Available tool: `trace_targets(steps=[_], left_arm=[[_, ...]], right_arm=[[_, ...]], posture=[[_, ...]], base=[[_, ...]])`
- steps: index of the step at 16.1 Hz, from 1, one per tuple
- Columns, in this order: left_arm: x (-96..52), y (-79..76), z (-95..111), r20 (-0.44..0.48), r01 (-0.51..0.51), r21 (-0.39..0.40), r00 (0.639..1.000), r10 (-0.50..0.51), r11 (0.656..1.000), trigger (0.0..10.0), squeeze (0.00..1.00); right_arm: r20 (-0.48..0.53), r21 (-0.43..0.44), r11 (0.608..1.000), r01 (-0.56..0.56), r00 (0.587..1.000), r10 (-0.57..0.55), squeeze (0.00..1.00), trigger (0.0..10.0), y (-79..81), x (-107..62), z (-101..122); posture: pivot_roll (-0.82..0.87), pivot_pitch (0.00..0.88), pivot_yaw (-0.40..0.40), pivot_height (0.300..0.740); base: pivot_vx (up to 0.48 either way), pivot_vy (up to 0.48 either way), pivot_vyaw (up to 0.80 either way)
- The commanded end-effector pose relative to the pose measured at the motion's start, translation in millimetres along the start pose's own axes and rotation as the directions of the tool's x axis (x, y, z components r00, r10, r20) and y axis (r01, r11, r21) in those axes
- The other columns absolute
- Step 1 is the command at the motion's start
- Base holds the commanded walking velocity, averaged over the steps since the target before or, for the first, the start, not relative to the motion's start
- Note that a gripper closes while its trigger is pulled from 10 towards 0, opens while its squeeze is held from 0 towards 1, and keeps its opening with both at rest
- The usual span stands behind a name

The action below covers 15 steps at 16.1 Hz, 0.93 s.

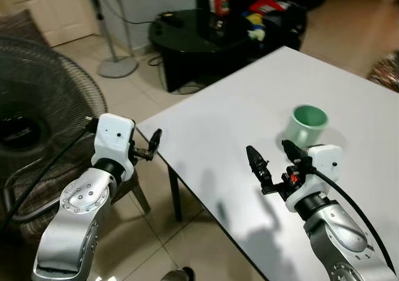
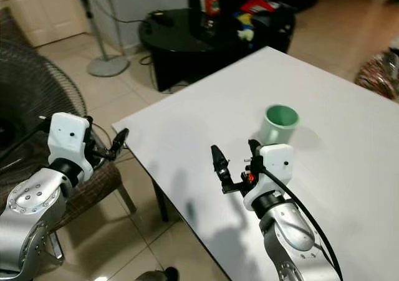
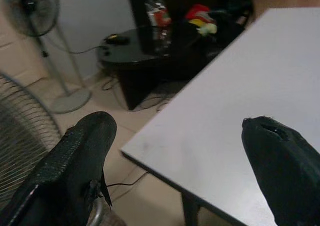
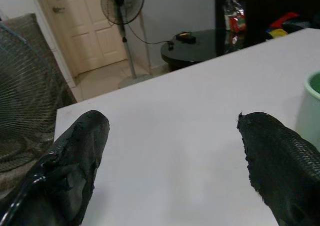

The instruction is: Setting the table

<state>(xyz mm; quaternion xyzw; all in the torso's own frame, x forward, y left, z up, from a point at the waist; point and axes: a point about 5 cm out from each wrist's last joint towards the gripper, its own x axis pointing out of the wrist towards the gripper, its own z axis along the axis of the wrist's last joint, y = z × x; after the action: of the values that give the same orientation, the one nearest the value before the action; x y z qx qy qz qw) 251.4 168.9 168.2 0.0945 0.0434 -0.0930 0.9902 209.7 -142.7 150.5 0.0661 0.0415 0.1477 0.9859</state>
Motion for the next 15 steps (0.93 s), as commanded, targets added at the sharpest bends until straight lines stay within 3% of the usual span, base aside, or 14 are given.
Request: trace_targets(steps=[1,6,9,15], left_arm=[[1.0,6.2,1,0.006,-0.04,-0.009,0.999,0.04,0.999,10.0,0.0],[4.0,2.3,3,0.01,-0.01,0.003,1.0,0.01,1.0,10.0,0.0],[2.4,4.1,3,0.017,-0.039,-0.012,0.999,0.039,0.999,10.0,0.0],[2.1,5.3,4,0.026,-0.051,0.011,0.998,0.051,0.999,10.0,0.0]], right_arm=[[0.016,0.002,1.0,0.014,1.0,-0.014,1.0,10.0,-1.9,0.4,3],[0.001,-0.005,1.0,-0.007,1.0,0.007,1.0,10.0,-1.0,0.6,1],[0.042,0.041,0.999,-0.011,0.999,0.01,1.0,10.0,-2.1,4.8,2],[0.033,0.017,0.999,-0.038,0.999,0.037,1.0,10.0,-6.3,12.0,0]], posture=[[0.0,0.0,0.032,0.74],[0.0,0.005,0.04,0.74],[0.02,0.0,0.01,0.74],[0.04,0.0,-0.001,0.74]], base=[[0.0,0.0,0.8],[0.0,0.0,0.8],[0.0,0.0,0.8],[0.0,0.0,0.8]])
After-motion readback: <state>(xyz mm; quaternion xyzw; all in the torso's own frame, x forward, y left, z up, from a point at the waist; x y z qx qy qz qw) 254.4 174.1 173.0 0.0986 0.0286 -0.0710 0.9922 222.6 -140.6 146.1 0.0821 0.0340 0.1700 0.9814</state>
